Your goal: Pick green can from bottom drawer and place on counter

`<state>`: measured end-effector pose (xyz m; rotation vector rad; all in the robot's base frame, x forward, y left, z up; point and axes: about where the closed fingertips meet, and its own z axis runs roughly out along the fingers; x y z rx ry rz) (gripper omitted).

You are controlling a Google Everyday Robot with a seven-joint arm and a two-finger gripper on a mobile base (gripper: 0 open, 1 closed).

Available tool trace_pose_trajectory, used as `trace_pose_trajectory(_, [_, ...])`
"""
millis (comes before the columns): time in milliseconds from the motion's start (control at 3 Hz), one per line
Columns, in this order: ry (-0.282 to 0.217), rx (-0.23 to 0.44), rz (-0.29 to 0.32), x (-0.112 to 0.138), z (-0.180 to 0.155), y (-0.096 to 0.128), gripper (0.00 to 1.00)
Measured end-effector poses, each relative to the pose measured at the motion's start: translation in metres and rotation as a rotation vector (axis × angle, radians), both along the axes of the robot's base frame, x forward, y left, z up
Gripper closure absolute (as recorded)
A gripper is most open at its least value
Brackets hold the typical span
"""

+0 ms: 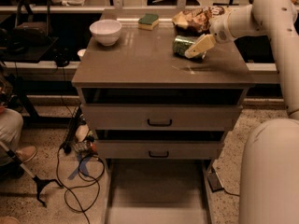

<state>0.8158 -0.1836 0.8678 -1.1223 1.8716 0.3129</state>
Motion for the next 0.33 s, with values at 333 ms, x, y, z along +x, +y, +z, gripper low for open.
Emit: trace_pose_trajectory(333, [-0.019,0.007,-0.127,-0.0165,0.0225,-0.0514,0.0])
